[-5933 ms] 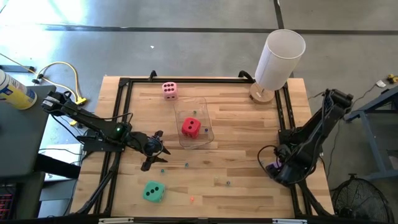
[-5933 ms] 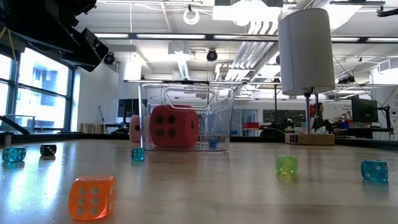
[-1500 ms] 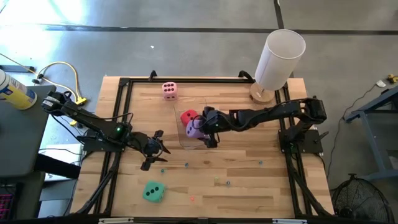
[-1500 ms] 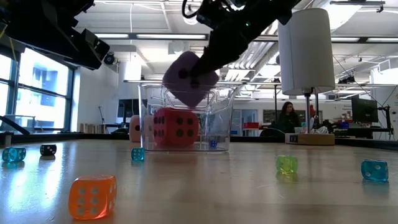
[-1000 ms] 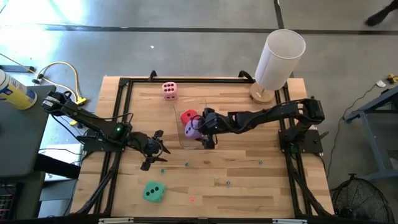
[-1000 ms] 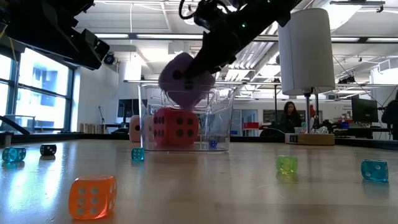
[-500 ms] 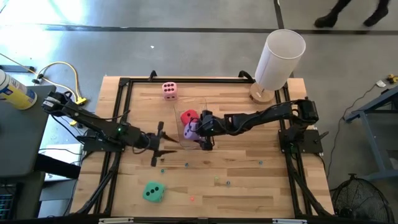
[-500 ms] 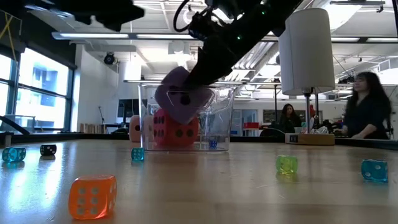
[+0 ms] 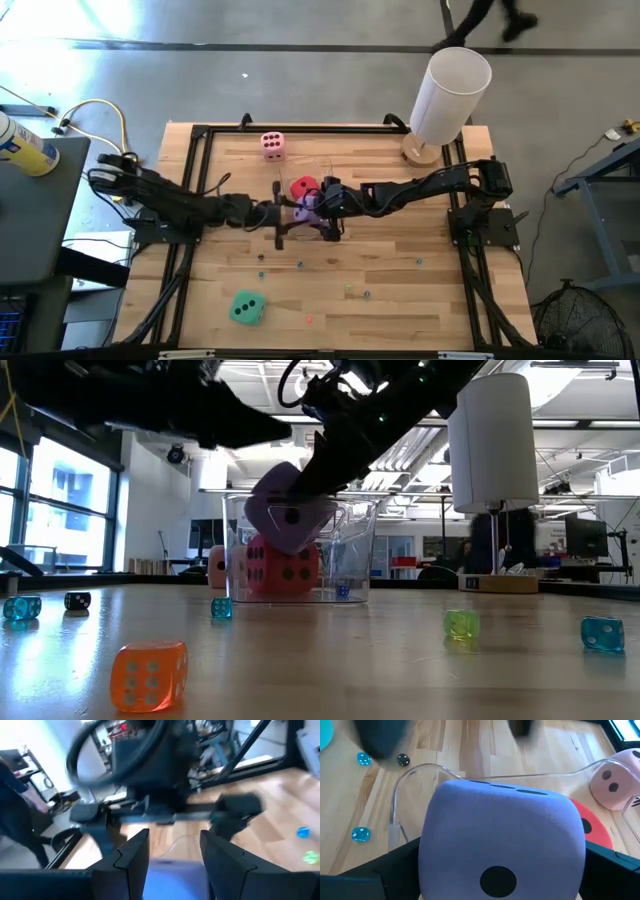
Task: Pick & Place Dice
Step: Put the large purple die into the transparent bin
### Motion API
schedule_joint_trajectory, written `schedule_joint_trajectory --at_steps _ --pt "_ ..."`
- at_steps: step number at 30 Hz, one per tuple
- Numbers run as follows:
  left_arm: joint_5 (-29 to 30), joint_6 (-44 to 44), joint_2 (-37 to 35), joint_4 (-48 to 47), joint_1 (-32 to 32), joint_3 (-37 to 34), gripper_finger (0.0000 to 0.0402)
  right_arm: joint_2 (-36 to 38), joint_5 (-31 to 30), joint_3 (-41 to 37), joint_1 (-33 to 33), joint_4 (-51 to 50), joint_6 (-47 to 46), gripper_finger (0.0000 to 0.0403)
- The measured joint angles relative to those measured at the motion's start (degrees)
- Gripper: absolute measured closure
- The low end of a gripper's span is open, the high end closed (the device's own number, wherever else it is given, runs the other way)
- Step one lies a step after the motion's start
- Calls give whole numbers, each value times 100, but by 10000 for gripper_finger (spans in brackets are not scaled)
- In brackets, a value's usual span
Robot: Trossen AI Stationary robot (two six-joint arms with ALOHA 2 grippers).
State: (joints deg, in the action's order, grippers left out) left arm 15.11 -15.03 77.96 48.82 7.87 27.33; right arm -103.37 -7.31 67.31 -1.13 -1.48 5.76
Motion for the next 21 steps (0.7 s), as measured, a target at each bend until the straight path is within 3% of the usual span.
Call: schedule_joint_trajectory --at_steps 5,21 --pt "-28 82 347 72 -229 2 234 0 -18 -7 0 98 6 3" --pt "11 348 395 -247 -233 2 234 0 -26 -2 -275 909 812 3"
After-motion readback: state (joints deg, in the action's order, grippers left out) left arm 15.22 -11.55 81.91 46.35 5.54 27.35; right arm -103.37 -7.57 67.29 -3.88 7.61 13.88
